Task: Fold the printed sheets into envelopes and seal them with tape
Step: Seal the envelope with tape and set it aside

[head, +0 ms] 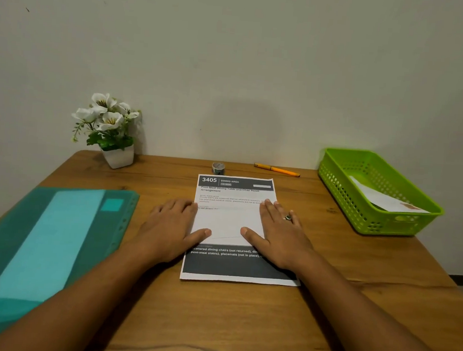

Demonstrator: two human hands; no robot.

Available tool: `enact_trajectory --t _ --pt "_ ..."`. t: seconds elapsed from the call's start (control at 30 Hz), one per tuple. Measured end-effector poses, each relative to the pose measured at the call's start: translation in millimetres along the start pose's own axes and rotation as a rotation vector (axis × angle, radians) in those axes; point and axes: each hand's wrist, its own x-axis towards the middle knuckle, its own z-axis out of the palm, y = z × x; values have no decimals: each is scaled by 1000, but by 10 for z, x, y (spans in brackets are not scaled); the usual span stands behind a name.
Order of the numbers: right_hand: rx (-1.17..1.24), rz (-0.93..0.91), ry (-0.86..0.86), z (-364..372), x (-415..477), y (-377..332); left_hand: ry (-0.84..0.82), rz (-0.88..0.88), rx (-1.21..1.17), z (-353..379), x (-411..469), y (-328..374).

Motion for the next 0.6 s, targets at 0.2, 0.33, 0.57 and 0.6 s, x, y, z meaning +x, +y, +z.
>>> enact_trajectory --t 0.2,0.33,0.57,0.6 --pt "4 8 -7 9 -134 -49 -79 -52 -37 -205 149 -101" --pt "9 10 2 18 -204 -78 -212 -74 -87 -281 295 -114" --pt "15 11 -7 6 -273 -105 -258 -111 -380 -324 218 -129" --pt "17 10 -4 3 -274 -105 -236 -128 -440 -318 191 -136"
